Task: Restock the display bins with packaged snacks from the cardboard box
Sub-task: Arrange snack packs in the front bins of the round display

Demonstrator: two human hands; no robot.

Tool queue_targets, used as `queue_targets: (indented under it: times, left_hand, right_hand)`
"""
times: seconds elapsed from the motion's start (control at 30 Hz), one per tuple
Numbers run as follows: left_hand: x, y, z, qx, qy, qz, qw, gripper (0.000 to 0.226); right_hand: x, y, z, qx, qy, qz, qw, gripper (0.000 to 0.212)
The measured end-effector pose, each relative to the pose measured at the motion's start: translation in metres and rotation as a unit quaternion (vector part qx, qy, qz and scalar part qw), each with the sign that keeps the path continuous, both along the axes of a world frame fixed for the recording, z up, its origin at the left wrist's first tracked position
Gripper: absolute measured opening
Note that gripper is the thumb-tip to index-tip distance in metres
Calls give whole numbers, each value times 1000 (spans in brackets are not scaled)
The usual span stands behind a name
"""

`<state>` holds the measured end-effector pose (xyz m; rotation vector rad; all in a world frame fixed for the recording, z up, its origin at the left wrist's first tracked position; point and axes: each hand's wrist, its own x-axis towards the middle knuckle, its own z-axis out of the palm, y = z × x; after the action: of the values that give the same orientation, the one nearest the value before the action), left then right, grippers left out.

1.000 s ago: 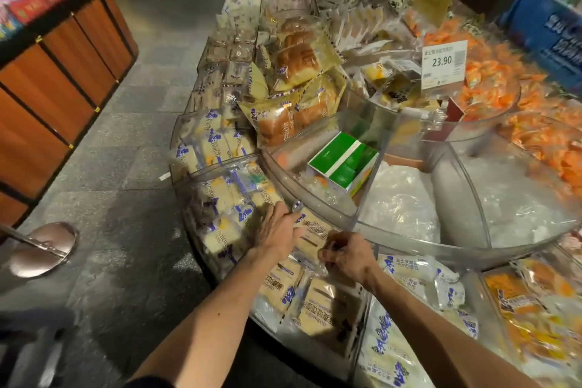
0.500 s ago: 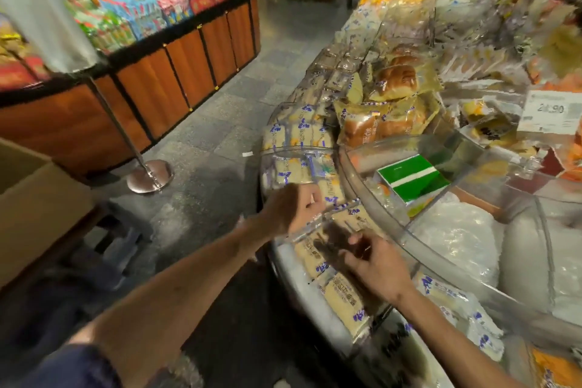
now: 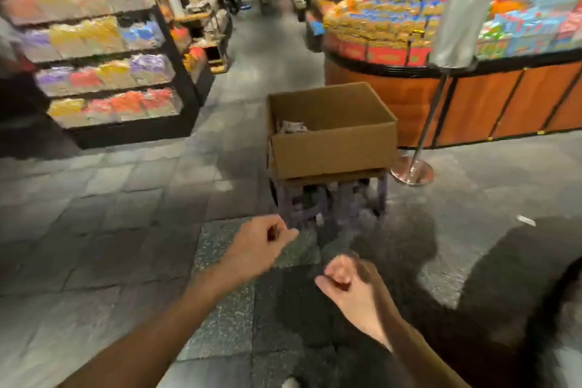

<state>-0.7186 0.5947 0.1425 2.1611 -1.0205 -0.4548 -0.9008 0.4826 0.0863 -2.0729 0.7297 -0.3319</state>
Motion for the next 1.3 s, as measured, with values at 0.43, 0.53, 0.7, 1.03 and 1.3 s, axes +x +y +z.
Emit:
queue_targets:
  times: [0.43,0.53,0.7,1.03,1.3]
  left_hand:
    - [285,-34,-85,11,42,71,997,35]
    - [342,-97,-80,28,56,32,998,20]
    - [414,-212,-73,24,74,-12,997,18]
    - [520,-428,-185,63,92,2,994,5]
    - [580,-507,-269,224,261,180,922,85]
  right_hand:
    - [319,-66,-12,-18,127,95,987,20]
    - [367,-106,-4,-13,140,49,989,18]
    - [429,-195,-9,-33,168,8,985,17]
    - [566,-430,-103,-17,168,8,986,10]
    - [634,-542,-198,129,361,75,921,17]
